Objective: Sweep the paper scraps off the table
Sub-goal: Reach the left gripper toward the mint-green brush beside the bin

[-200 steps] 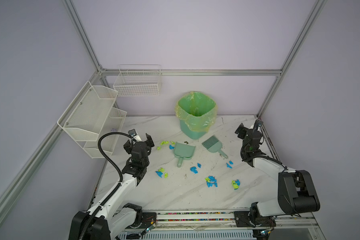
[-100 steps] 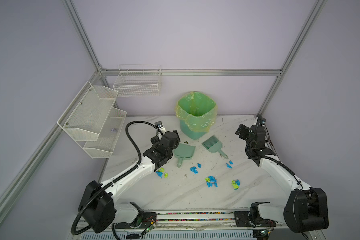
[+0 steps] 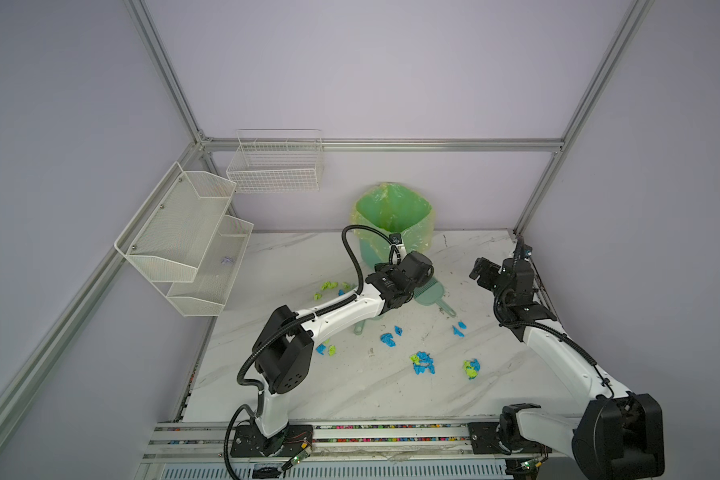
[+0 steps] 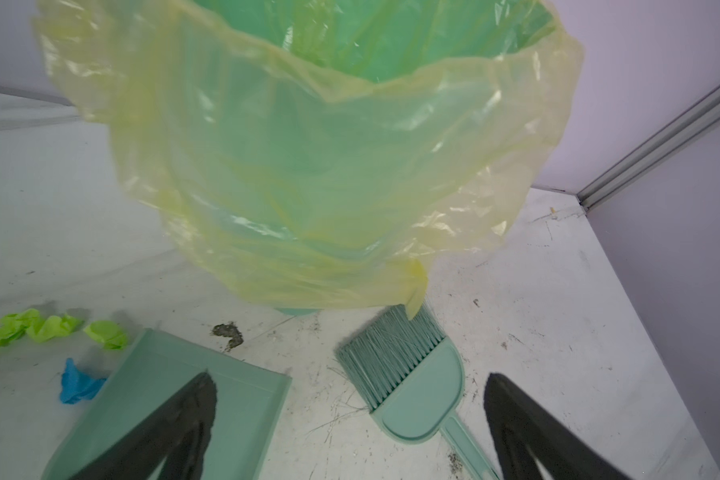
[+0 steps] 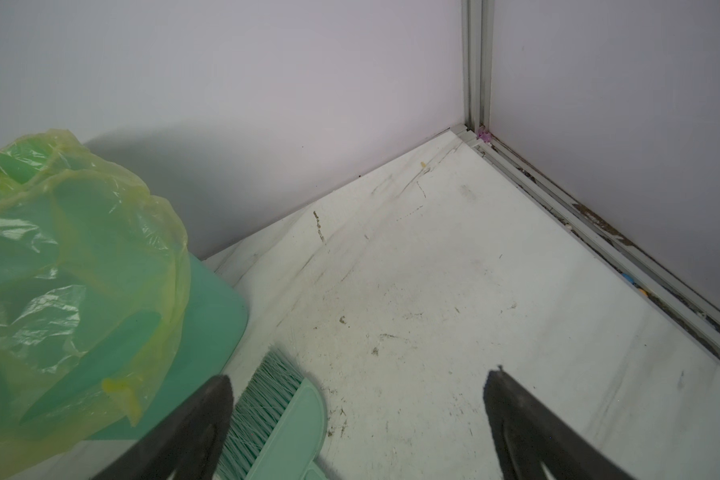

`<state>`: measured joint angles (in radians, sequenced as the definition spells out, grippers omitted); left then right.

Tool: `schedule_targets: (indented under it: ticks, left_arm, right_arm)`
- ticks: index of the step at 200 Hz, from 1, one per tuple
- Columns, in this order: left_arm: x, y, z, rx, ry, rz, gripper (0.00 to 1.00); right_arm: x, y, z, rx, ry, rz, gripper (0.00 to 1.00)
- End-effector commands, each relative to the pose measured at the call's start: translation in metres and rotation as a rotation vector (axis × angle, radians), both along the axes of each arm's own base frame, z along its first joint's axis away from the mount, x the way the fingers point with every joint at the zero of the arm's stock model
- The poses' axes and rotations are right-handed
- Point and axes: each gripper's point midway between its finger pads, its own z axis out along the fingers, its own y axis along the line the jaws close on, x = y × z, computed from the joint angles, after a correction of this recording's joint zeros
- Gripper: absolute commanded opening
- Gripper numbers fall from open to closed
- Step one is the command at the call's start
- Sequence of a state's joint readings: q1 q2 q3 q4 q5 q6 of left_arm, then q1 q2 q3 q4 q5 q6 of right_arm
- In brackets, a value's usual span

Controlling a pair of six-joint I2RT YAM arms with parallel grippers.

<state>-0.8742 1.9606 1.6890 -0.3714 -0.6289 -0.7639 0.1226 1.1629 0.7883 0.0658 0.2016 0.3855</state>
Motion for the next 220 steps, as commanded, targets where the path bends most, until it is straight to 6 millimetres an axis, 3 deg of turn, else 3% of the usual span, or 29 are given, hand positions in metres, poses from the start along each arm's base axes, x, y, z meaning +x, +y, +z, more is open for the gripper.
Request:
schedule_targets:
  ticks: [1, 78, 138, 179, 220]
  left_arm:
    - [0.01, -0.019, 0.023, -0.087, -0.002, -0.008, 1.0]
    - [0.032, -0.061, -0.019, -0.087, 0.067, -0.061, 1.0]
    - [0.04, -0.059, -0.065, -0.143, 0.179, -0.026, 1.0]
    - [0.04, -0.044, -0.089, -0.151, 0.241, 0.016, 1.0]
    - [0.041, -0.043, -0.108, -0.169, 0.298, 0.013, 1.0]
  right_arm:
    - [-0.01, -0.004, 0.0, 0.033, -0.003, -0.022, 0.97]
    - [-0.01, -0.006, -0.01, 0.019, 0.024, -0.035, 0.97]
    - [-0.007, -0.008, -0.007, -0.015, 0.024, -0.03, 0.97]
    - [-0.005, -0.007, -0.006, 0.0, 0.029, -0.031, 0.97]
    - [-0.005, -0.003, -0.005, 0.022, 0.027, -0.019, 0.97]
